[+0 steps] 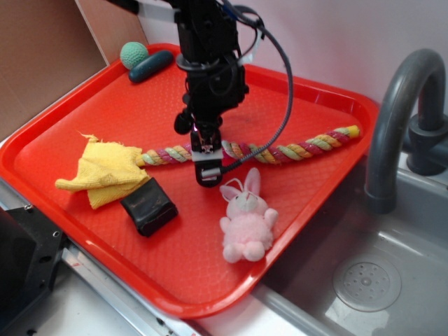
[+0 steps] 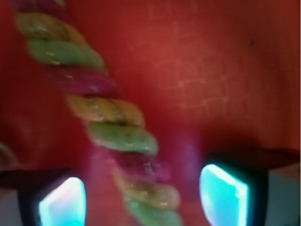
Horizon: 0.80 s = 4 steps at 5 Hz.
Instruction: Grab the multicolored rope.
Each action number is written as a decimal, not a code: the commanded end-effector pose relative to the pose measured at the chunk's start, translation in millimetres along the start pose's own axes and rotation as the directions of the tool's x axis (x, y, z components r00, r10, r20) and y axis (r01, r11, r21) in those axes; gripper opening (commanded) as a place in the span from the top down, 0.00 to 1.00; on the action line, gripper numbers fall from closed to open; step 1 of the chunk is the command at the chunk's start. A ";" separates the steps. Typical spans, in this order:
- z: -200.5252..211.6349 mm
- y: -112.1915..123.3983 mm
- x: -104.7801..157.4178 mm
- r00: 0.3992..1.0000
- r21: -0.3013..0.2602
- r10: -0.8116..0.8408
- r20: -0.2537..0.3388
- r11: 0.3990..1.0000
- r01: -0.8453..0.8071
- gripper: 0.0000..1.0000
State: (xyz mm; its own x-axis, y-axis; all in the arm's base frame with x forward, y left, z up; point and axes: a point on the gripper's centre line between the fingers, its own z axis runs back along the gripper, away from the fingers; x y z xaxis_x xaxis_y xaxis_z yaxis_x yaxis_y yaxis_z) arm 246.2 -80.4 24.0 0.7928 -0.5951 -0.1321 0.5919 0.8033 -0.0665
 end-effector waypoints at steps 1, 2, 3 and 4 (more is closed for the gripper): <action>-5.0 -18.5 4.9 0.997 0.055 -0.055 0.051 0.997 0.052 1.00; -3.7 -19.6 4.4 0.997 0.068 -0.045 0.064 0.997 0.041 1.00; -8.1 -21.5 7.0 0.998 0.072 -0.039 0.056 0.997 0.035 1.00; -4.0 -19.8 5.7 0.997 0.078 -0.021 0.069 0.997 0.015 1.00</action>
State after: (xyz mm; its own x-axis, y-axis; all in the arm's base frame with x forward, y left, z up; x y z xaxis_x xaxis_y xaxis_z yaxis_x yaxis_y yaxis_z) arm 244.0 -90.1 21.8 0.7987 -0.5965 -0.0791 0.5987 0.8009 0.0053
